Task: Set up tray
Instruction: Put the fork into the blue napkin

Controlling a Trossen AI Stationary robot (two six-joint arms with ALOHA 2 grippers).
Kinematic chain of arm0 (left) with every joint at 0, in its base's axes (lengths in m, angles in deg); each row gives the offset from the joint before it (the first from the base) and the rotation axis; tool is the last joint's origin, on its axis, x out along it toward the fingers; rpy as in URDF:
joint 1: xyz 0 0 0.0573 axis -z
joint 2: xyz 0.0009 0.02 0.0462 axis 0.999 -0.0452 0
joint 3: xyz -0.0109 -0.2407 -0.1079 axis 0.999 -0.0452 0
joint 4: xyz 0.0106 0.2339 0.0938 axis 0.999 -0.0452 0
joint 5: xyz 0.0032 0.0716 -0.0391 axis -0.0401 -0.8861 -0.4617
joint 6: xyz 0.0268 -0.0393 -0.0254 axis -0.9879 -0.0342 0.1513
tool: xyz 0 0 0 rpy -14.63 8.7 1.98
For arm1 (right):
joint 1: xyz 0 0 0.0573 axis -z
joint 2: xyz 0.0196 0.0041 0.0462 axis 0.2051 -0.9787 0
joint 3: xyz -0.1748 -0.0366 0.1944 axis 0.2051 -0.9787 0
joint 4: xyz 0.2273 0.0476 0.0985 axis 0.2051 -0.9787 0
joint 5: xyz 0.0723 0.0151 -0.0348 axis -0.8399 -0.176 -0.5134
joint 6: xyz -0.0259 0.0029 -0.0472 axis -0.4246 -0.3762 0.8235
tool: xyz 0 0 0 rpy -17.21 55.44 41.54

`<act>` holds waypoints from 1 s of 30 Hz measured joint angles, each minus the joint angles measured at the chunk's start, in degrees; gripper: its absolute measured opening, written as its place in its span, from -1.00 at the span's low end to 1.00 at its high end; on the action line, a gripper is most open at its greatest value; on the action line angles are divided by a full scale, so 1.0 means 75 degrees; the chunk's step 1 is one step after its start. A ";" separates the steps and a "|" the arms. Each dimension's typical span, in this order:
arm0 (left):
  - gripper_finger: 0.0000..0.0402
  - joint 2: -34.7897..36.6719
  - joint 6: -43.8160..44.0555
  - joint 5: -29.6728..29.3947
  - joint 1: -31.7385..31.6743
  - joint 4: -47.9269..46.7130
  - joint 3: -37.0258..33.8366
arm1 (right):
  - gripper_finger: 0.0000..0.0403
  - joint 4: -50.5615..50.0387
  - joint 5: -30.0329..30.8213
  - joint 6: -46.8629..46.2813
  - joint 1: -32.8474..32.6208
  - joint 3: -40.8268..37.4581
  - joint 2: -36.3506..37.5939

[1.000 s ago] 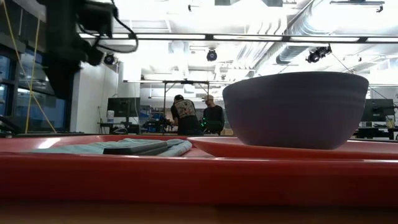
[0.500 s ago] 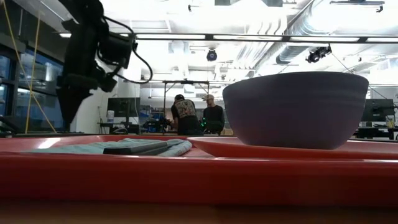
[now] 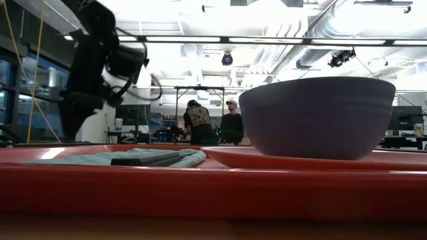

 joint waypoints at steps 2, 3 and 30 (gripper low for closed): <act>0.34 0.0000 0.0033 0.0182 -0.0164 0.0076 -0.0314 | -0.16 0.0031 -0.0068 -0.0010 0.0000 0.0000 0.0000; 0.34 0.0000 0.0058 0.0373 -0.0255 0.0209 -0.0484 | -0.16 0.0047 -0.0084 -0.0020 0.0000 0.0000 0.0000; 0.13 0.0073 -0.0697 0.0855 -0.1676 0.1117 -0.1316 | -0.16 0.0036 -0.0168 -0.0023 -0.0001 0.0000 0.0000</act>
